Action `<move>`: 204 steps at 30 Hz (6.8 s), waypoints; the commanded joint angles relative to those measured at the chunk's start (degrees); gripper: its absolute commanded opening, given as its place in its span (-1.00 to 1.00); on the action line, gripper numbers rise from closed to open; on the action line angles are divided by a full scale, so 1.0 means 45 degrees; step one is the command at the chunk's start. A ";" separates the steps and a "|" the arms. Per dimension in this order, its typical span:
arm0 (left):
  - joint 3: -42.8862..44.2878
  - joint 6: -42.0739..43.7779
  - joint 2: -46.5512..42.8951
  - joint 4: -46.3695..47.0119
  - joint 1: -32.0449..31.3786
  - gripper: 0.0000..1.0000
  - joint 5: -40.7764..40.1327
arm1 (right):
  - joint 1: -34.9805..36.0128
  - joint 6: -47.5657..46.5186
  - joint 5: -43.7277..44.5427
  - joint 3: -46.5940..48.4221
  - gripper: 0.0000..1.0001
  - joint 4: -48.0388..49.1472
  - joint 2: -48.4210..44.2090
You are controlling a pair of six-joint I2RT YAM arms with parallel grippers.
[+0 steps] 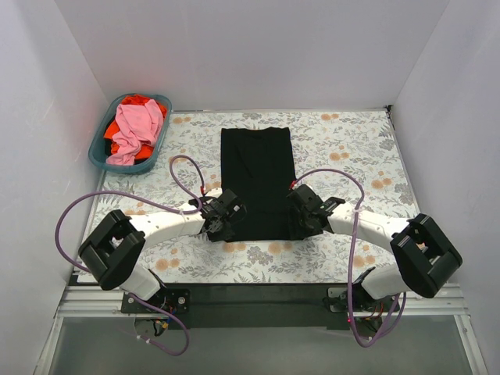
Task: Fold and stack the t-shirts
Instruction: Fold the tshirt
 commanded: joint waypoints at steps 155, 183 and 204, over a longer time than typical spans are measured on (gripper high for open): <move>0.5041 0.3418 0.5419 0.7120 0.5922 -0.64 0.2081 | -0.4506 -0.4685 -0.5244 1.0532 -0.28 0.2440 0.8381; 0.3164 0.2091 0.6181 1.2160 0.7386 -0.56 0.4815 | -0.6654 0.0413 -1.1768 1.0064 -0.25 0.8240 1.0840; 0.2486 0.1522 0.2339 1.0793 0.7293 -0.14 0.5734 | -0.7303 0.1334 -1.2627 0.6672 -0.21 0.9625 0.6477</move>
